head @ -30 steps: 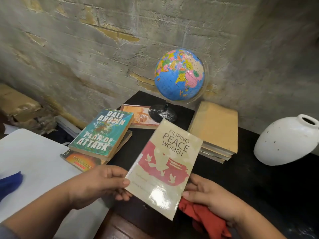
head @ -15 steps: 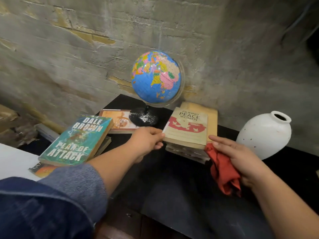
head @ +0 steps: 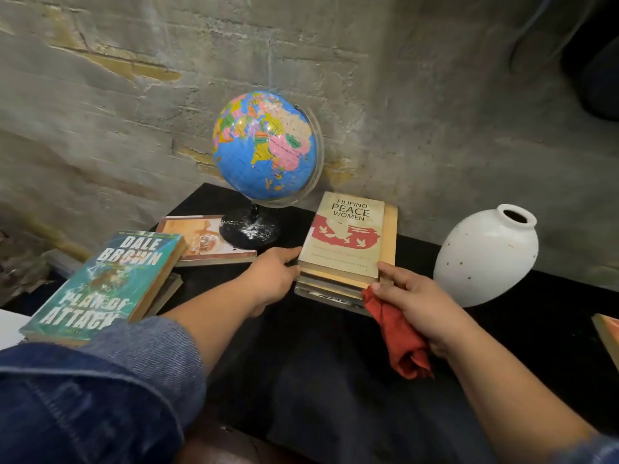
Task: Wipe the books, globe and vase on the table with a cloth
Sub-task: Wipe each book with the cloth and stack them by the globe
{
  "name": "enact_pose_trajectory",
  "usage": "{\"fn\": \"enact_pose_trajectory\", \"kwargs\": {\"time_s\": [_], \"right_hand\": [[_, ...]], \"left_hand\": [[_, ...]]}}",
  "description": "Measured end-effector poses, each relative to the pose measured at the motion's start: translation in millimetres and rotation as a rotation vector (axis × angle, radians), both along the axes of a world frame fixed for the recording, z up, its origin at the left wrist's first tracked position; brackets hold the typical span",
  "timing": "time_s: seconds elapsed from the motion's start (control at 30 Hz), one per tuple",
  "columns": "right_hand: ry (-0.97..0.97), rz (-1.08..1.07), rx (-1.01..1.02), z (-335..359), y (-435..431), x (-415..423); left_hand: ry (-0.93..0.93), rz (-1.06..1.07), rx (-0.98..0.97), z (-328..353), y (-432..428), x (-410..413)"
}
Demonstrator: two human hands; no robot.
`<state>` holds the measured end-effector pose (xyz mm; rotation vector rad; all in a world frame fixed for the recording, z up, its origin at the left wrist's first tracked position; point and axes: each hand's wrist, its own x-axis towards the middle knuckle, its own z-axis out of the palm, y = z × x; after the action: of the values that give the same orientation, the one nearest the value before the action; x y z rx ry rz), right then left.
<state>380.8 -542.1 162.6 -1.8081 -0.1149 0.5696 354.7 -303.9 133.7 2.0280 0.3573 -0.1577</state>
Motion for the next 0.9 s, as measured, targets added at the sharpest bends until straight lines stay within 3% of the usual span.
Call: {"fn": "enact_pose_trajectory", "kwargs": {"time_s": [0.5,0.6,0.73,0.8,0.9], "right_hand": [[-0.153,0.133,-0.221,3,-15,-5],[-0.156,0.115,-0.194,9,-34,-9],[-0.113,-0.123,-0.109,23,-94,-15],[-0.097,-0.305,-0.076,31,-133,-17],[-0.151,-0.509,-0.197,34,-200,-20]], "left_hand": [[-0.05,0.055,0.249,3,-11,-5],[-0.164,0.157,0.391,8,-22,-8],[-0.459,0.084,0.342,32,-72,-5],[-0.471,-0.045,0.254,41,-103,-1],[-0.427,-0.233,0.104,42,-145,4]]}}
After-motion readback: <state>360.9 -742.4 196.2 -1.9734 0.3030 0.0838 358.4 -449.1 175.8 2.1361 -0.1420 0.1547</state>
